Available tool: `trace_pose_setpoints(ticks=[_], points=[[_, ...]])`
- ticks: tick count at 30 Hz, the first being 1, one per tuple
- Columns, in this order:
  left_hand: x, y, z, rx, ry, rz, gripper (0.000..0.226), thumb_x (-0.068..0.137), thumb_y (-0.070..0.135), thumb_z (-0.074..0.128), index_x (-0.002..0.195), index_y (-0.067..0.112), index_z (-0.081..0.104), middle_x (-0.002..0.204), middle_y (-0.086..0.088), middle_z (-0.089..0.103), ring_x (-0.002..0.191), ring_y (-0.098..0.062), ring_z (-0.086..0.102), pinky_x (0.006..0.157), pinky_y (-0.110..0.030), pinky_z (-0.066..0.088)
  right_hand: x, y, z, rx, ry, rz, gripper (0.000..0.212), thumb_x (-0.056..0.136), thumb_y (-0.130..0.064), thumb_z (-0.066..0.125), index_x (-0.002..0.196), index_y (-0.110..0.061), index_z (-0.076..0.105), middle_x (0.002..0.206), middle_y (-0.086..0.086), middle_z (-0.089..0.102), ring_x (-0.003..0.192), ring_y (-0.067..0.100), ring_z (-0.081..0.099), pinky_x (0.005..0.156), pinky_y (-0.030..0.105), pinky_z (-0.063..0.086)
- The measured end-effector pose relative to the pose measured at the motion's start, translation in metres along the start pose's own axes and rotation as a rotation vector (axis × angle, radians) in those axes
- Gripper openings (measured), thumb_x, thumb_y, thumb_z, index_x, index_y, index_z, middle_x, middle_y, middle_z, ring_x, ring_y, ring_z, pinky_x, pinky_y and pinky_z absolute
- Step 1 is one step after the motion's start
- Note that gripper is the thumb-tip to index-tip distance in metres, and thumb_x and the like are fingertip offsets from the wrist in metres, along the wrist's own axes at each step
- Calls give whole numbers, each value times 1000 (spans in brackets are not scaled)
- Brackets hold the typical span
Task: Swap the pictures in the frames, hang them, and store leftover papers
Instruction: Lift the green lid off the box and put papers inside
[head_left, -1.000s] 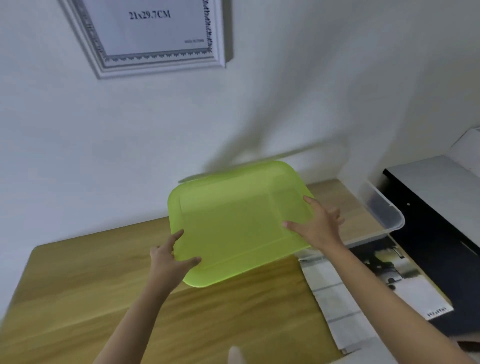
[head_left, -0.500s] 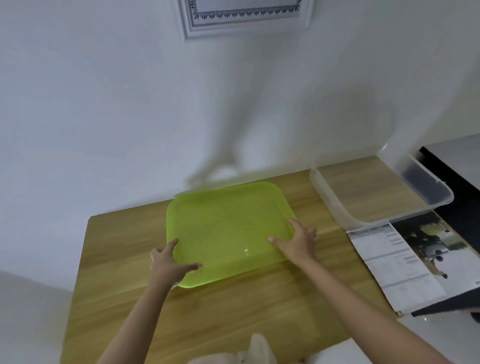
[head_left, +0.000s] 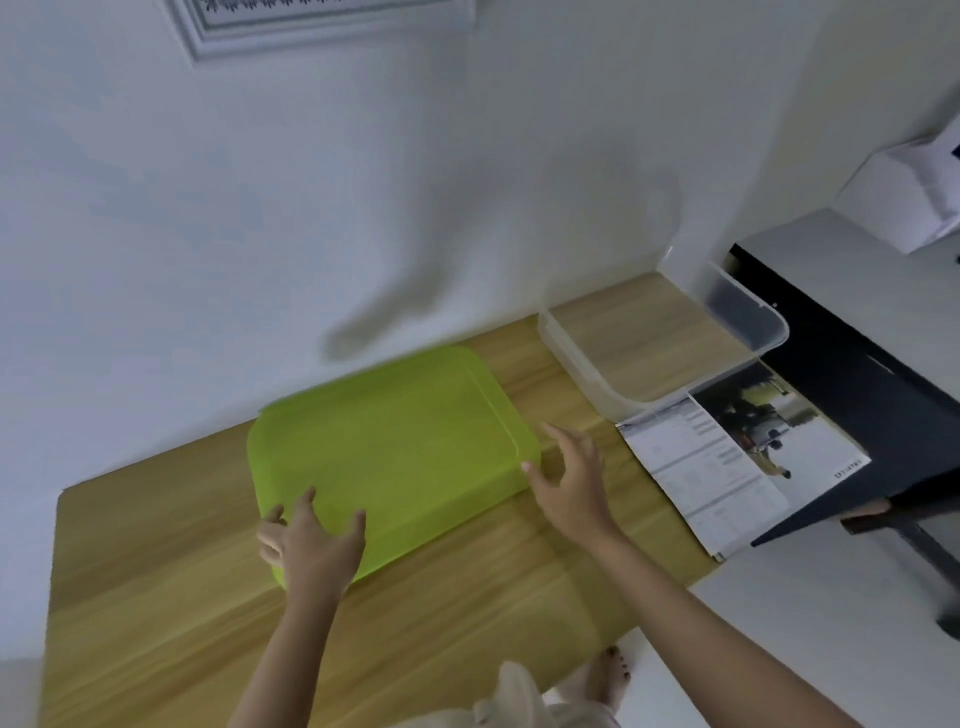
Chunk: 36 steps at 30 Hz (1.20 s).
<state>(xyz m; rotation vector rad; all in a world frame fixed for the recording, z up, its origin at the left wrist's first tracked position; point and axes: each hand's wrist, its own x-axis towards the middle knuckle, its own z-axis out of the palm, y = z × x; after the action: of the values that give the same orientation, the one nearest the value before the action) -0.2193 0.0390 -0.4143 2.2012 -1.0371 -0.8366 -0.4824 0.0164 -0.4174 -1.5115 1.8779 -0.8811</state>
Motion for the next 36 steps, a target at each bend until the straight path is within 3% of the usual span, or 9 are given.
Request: trace_pose_setpoints(ticks=[6, 9, 13, 18, 20, 23, 28, 33, 36], points=[[-63, 58, 76, -5, -183, 209, 57, 81, 21, 68, 133, 16, 44, 139, -14, 23, 131, -31, 19, 104, -43, 27, -40, 55, -68, 64, 319, 102, 46, 83, -9, 68, 127, -16, 55, 117, -1, 46, 110, 15, 40, 88, 20, 33], [-99, 84, 126, 2, -311, 235, 56, 80, 22, 69, 130, 16, 46, 132, -13, 32, 128, -29, 30, 102, -33, 28, -46, 92, -107, 64, 448, 252, 49, 80, -2, 68, 126, -13, 54, 119, 9, 50, 113, 22, 41, 96, 23, 26], [-143, 113, 183, -4, -490, 271, 52, 82, 23, 66, 130, 17, 45, 125, -7, 39, 102, -12, 47, 80, -2, 33, -43, 126, -154, 126, 467, 455, 55, 84, -2, 62, 135, -14, 44, 134, 15, 40, 126, 26, 35, 98, 29, 33], [-174, 140, 239, 15, -583, 205, 53, 84, 27, 64, 131, 18, 42, 128, -2, 40, 108, -12, 45, 88, -24, 40, -30, 162, -182, 259, 354, 543, 66, 88, 0, 58, 144, -20, 31, 144, 11, 33, 127, 26, 42, 98, 27, 42], [-180, 147, 256, 33, -577, 176, 54, 84, 29, 63, 132, 19, 41, 127, -2, 38, 114, -14, 43, 95, -28, 41, -24, 175, -186, 336, 304, 611, 65, 88, -4, 60, 142, -27, 33, 135, 12, 34, 101, 18, 58, 77, 24, 54], [-185, 154, 273, 48, -525, 178, 56, 83, 26, 61, 134, 19, 39, 127, -4, 36, 116, -14, 41, 87, -24, 39, -13, 193, -191, 378, 247, 653, 60, 87, -6, 63, 137, -27, 38, 127, 7, 36, 81, 5, 52, 57, 12, 47], [-190, 169, 290, 19, -450, 99, 52, 85, 21, 59, 132, 20, 38, 127, -6, 35, 78, 2, 43, 50, -6, 32, -5, 212, -196, 353, 167, 646, 55, 85, -11, 66, 131, -28, 43, 120, 8, 47, 88, 6, 50, 56, 11, 42], [-187, 173, 301, -120, -357, -17, 41, 81, 11, 59, 121, 15, 48, 104, 1, 55, 76, -7, 56, 56, -18, 45, -2, 218, -203, 394, 129, 629, 53, 85, -8, 65, 130, -27, 43, 114, 5, 51, 86, 5, 53, 60, 17, 48], [-188, 180, 302, -163, -327, -66, 35, 82, 2, 53, 115, 14, 52, 86, 9, 55, 71, -9, 56, 55, -21, 45, -2, 221, -205, 440, 131, 623, 52, 84, -5, 67, 125, -27, 44, 111, 3, 57, 88, 9, 57, 70, 32, 58]])
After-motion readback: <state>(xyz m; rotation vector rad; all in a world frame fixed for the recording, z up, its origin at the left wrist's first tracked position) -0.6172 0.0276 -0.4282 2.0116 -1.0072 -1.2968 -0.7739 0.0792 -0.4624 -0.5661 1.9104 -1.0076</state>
